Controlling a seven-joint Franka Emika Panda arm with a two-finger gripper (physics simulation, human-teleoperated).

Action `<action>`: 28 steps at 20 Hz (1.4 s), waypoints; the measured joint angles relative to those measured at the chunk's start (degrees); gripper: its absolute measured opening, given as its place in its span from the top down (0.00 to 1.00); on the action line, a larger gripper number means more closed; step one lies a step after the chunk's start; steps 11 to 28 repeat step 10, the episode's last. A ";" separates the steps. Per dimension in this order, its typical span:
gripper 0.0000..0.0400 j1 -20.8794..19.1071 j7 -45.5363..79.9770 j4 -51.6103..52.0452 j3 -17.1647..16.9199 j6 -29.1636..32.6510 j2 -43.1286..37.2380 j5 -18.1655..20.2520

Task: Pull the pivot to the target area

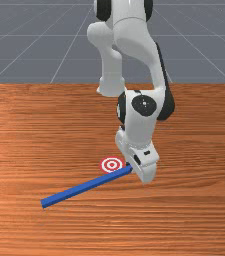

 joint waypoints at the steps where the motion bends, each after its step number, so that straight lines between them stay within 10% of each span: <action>1: 0.76 0.11 -0.16 -2.11 0.02 1.00 -1.10 -0.16; 10: 0.76 1.08 -0.15 -19.19 0.01 9.16 -9.86 -1.05; 28: 0.76 1.08 -0.15 -19.19 0.01 9.16 -9.86 -1.05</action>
